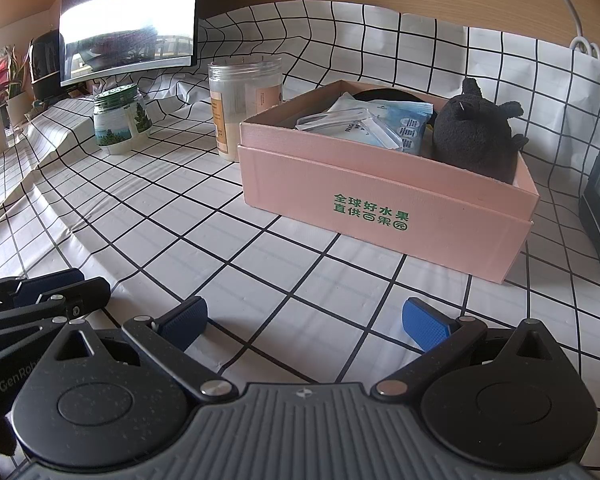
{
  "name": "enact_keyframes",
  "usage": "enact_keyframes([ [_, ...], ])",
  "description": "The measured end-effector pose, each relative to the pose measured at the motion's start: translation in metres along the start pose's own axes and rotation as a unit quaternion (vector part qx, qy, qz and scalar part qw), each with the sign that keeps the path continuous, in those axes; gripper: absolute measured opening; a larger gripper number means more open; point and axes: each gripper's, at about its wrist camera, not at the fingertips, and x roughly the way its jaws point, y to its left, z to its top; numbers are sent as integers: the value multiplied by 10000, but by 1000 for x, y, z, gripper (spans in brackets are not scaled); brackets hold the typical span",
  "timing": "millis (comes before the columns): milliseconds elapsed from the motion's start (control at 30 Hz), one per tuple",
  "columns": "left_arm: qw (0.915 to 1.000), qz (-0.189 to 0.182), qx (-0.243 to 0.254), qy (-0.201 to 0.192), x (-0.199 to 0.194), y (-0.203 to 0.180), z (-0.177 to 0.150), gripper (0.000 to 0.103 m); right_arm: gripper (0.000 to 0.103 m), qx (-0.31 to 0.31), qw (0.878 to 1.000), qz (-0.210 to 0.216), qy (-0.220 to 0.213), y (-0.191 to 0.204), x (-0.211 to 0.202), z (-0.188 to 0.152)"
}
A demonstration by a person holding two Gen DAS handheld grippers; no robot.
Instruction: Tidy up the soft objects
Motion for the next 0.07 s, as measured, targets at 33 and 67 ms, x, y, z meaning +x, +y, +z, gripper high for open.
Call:
enact_keyframes([
  [33, 10000, -3, -8, 0, 0, 0, 0, 22, 103, 0, 10000, 0, 0, 0, 0, 0],
  [67, 10000, -6, -9, 0, 0, 0, 0, 22, 103, 0, 10000, -1, 0, 0, 0, 0],
])
